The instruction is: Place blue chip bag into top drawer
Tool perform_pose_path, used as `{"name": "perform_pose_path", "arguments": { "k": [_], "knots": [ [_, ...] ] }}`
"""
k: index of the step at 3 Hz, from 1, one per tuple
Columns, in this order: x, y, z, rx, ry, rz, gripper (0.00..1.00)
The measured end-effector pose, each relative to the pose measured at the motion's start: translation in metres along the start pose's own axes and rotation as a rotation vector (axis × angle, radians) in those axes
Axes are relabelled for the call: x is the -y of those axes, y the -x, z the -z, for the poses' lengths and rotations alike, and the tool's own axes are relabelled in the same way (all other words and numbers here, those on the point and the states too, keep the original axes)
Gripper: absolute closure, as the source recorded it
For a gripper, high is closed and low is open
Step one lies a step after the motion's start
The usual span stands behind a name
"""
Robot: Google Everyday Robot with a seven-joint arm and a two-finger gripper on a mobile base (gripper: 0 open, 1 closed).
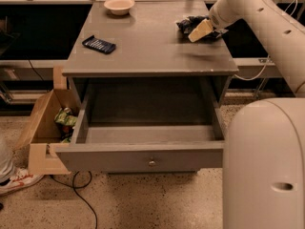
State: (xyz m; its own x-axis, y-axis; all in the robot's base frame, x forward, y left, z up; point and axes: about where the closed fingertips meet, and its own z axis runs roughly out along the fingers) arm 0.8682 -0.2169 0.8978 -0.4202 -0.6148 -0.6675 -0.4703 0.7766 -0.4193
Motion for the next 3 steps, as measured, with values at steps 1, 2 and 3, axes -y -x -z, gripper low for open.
{"name": "perform_pose_path", "arguments": {
  "k": [1,2,3],
  "knots": [
    [0.006,0.006,-0.011,0.019,-0.006,-0.015,0.18],
    [-0.002,0.014,-0.025,0.032,0.019,-0.01,0.42],
    [-0.018,0.022,-0.03,0.076,0.082,0.0,0.73]
  ]
}}
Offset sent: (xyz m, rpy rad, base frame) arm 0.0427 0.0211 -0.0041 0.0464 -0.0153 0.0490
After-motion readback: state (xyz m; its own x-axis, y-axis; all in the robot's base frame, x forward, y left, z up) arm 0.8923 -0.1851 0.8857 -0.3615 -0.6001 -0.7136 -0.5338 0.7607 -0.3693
